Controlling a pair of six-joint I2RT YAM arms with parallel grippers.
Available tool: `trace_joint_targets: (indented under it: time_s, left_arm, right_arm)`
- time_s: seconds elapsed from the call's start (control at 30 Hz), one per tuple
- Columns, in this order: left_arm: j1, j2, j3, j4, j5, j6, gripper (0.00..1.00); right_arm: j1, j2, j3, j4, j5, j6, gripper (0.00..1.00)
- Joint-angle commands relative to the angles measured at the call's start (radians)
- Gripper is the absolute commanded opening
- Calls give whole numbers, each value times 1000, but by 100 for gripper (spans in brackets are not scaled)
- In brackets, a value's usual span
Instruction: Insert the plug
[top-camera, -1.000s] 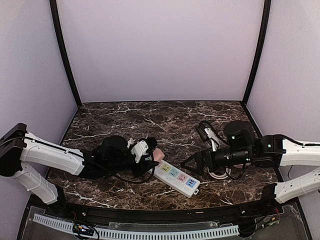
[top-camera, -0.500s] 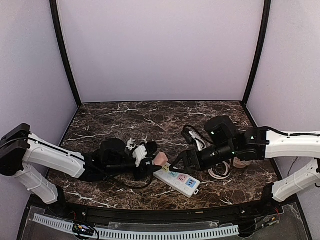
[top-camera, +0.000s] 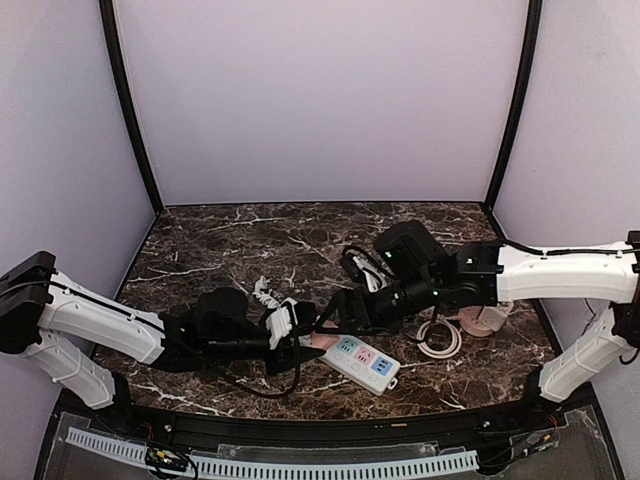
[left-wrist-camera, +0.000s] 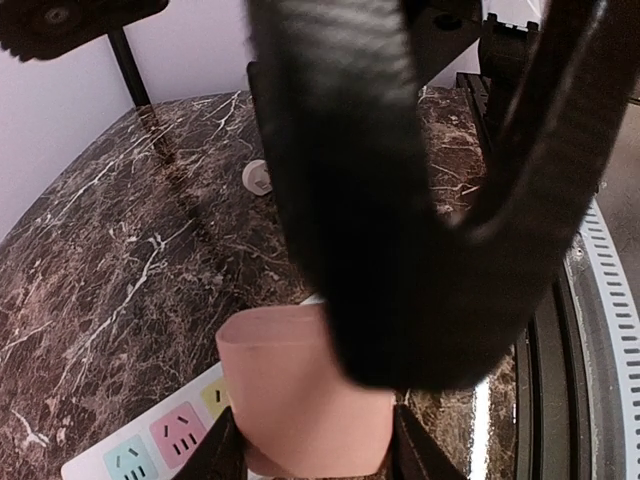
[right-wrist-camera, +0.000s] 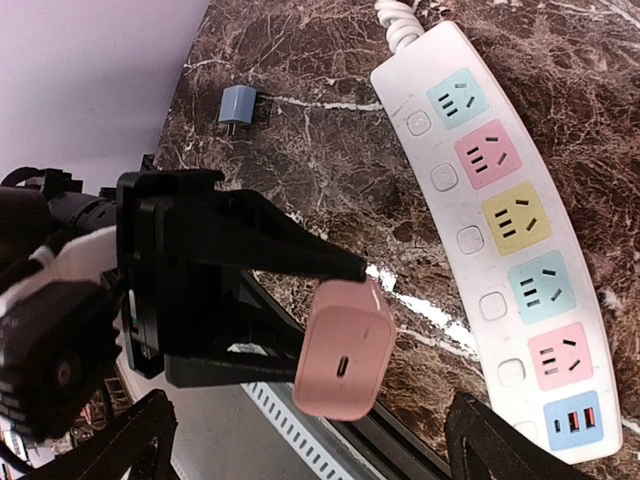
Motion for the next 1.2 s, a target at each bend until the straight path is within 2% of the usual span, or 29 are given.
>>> trace_joint_targets:
  time_s: [0.0, 0.67, 0.93, 1.17]
  left_arm:
    - [-24, -37, -14, -4, 2, 39, 1]
    - [-43, -40, -24, -14, -13, 69, 1]
    - [-53, -28, -16, -21, -37, 77, 1]
    - [-56, -22, -13, -27, -47, 81, 1]
  right_arm:
    - [-8, 71, 64, -40, -48, 8, 92]
    - [-8, 162, 110, -68, -121, 6, 70]
    - [-9, 179, 118, -70, -133, 2, 57]
    - [-8, 182, 116, -71, -134, 0, 51]
